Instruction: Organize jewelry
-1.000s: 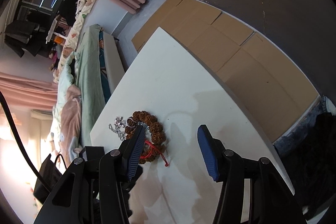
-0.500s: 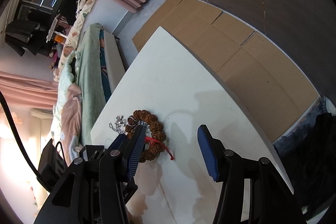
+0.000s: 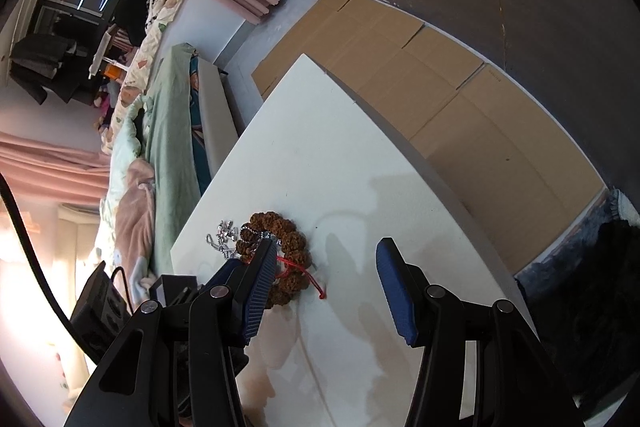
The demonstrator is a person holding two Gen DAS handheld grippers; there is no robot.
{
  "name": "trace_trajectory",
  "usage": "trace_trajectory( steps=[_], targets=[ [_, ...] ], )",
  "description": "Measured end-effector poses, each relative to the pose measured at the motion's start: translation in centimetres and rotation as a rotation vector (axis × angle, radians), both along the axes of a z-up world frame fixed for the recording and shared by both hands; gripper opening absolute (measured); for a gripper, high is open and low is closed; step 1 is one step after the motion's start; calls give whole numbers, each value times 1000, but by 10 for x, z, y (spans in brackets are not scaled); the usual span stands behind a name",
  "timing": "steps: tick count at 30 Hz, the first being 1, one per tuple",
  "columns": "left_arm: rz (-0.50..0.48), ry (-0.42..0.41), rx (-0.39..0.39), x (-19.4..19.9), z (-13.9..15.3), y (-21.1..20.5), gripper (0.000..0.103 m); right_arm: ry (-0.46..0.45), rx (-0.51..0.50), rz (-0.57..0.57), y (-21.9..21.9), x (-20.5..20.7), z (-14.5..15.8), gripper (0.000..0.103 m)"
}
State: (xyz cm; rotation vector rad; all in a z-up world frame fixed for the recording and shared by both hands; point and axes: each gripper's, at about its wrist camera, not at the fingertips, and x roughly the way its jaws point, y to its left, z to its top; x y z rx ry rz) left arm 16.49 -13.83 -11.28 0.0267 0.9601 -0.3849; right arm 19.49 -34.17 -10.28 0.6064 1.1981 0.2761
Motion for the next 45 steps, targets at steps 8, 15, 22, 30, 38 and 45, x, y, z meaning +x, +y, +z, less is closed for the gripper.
trace_trajectory(
  steps=[8,15,22,30,38,45],
  targets=[
    [-81,19,-16,4,-6,-11,48,1,-9,11,1,1,0,54],
    [-58,16,-26,6,-9,-13,9,0,-19,13,2,1,0,54],
    [2,-12,-120,4,4,7,7,1,-19,12,2,2,0,54],
    [84,-23,-267,1,25,44,7,-1,-34,39,11,3,1,54],
    [133,-35,-288,-6,34,65,7,-36,-45,110,45,4,1,44],
    [162,-61,-316,-14,46,82,7,-21,-36,176,78,9,-11,26]
  ],
)
